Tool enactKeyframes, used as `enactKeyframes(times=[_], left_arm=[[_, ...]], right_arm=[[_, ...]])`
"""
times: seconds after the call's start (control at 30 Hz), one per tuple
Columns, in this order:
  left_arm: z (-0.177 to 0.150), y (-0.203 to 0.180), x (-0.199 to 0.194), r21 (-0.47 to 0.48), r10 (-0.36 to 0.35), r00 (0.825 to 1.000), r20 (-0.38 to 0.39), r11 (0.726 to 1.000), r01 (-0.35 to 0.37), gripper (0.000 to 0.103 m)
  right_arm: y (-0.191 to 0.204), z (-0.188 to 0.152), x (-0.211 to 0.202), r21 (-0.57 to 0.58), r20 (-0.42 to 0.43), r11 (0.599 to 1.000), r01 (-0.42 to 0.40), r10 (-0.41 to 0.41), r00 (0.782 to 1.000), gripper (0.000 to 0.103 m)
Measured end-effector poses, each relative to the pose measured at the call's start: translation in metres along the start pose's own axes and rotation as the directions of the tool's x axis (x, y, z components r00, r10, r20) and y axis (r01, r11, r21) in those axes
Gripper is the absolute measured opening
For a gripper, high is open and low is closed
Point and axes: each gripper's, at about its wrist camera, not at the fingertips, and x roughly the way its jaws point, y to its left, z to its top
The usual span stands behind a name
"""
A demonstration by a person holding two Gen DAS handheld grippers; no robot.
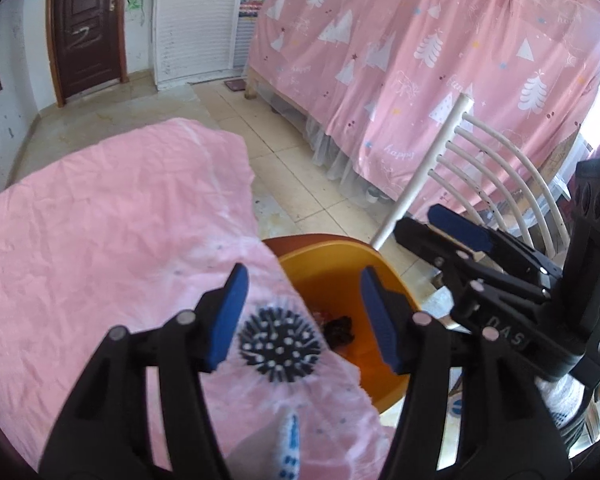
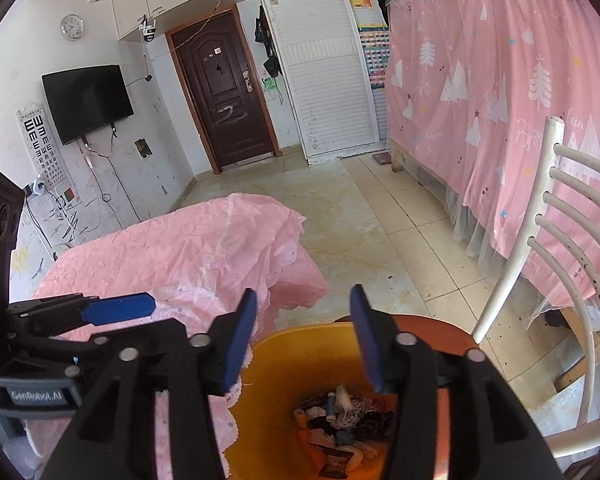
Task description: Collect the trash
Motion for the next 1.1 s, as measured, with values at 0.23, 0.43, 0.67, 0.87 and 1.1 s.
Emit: enactKeyframes(times=[0.23, 0.43, 0.67, 0.87, 1.1], left_arm=[[-0.005, 0.039, -0.028, -0.04, 0.072, 0.996, 0.059, 0.997, -0.07, 0.08], [-0.017, 0.079, -0.056, -0.092, 0.139, 0.986, 0.096, 0.987, -0.131, 0.088], [-0.035, 0.134, -0.092, -0.18, 0.261, 0.954, 0.145, 0.955, -0.234, 0.091], [-0.046, 0.171, -0.117, -0.247, 0.355, 0.921, 0.162, 0.918, -0.31, 0.091], [-0.059, 0.197, -0.14, -0.298, 0.409, 0.896, 0.174, 0.889, -0.348, 0.091]], right_arm=[[0.015, 0.005, -0.001, 0.005, 0.011, 1.0, -0.01, 0.01, 1.0, 0.076], [0.059, 0.011, 0.005, -0.061, 0.005, 0.997, -0.041, 0.042, 0.999, 0.083], [0.118, 0.015, 0.017, -0.118, 0.01, 0.988, -0.098, 0.1, 0.995, 0.09], [0.169, 0.018, 0.026, -0.154, 0.015, 0.976, -0.153, 0.157, 0.987, 0.092], [0.209, 0.016, 0.037, -0.199, -0.014, 0.962, -0.187, 0.188, 0.982, 0.092]])
